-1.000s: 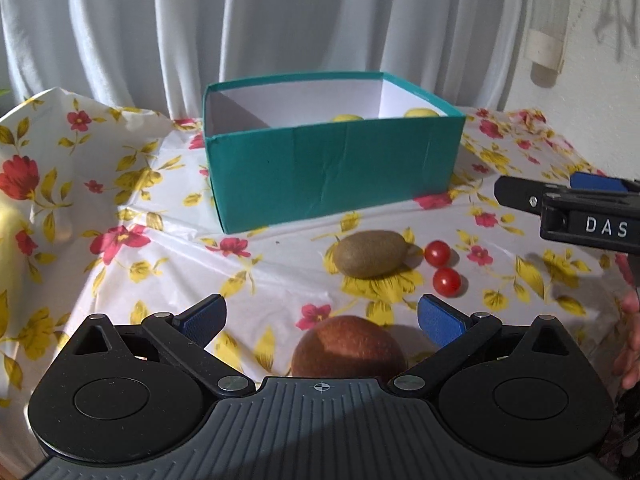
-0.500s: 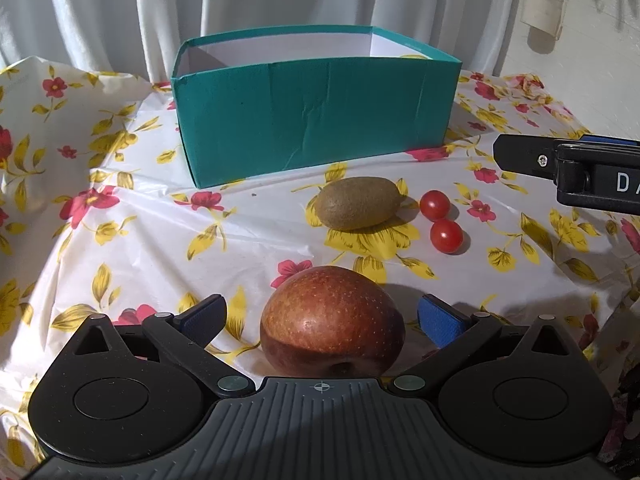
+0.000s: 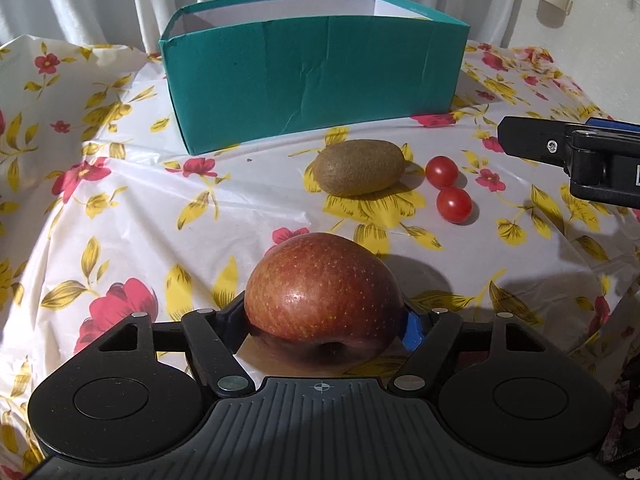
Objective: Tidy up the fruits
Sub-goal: 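Lift the red apple with the left tool while the right tool grasps a cherry tomato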
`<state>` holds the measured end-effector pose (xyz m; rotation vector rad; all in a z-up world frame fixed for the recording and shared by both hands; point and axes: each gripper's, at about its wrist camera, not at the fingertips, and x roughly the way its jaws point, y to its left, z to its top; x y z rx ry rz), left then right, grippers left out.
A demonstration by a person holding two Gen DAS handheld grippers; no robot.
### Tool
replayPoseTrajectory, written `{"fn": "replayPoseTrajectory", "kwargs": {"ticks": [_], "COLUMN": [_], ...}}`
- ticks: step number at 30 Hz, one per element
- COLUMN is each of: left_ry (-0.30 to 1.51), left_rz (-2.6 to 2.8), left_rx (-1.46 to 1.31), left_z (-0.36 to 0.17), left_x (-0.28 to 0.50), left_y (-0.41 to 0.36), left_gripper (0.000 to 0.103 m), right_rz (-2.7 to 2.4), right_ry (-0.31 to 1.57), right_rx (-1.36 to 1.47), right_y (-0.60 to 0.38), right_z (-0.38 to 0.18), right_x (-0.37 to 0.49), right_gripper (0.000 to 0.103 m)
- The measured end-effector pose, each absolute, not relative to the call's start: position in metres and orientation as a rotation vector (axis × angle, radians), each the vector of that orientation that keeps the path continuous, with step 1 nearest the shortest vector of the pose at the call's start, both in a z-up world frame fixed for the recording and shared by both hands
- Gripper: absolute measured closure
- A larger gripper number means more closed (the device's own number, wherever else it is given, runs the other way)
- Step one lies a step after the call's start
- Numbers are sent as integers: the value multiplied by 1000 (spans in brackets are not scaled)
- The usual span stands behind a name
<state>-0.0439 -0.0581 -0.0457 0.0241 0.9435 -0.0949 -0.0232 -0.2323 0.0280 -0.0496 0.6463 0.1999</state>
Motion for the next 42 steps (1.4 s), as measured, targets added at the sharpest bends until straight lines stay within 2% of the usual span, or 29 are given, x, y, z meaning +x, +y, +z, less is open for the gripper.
{"fn": "replayPoseTrajectory", "kwargs": {"ticks": [7, 14, 22, 27, 29, 30, 35, 37, 42], "left_ry": [942, 878, 809, 793, 790, 789, 791, 794, 807], "left_rz": [-90, -33, 25, 29, 29, 29, 31, 30, 14], "left_rx": [13, -15, -50, -59, -59, -59, -65, -66, -60], "left_z": [-43, -16, 12, 19, 20, 20, 20, 20, 19], "left_x": [-42, -40, -34, -31, -30, -30, -26, -24, -19], "left_y": [-55, -40, -23, -20, -19, -18, -16, -16, -19], "left_gripper": [27, 27, 27, 27, 27, 27, 27, 27, 27], "right_rz": [237, 225, 217, 231, 241, 245, 259, 275, 280], "right_ry": [638, 573, 684, 738, 778, 802, 817, 817, 823], "right_rx": [-65, -109, -101, -134, -108, -90, -92, -94, -96], "right_y": [-224, -221, -210, -201, -202, -203, -201, -200, -200], "right_z": [23, 22, -6, -23, -29, -32, -35, -35, -32], "right_x": [-27, -28, -14, -8, -4, -2, 1, 2, 4], "right_gripper": [0, 0, 1, 22, 40, 52, 63, 73, 79]}}
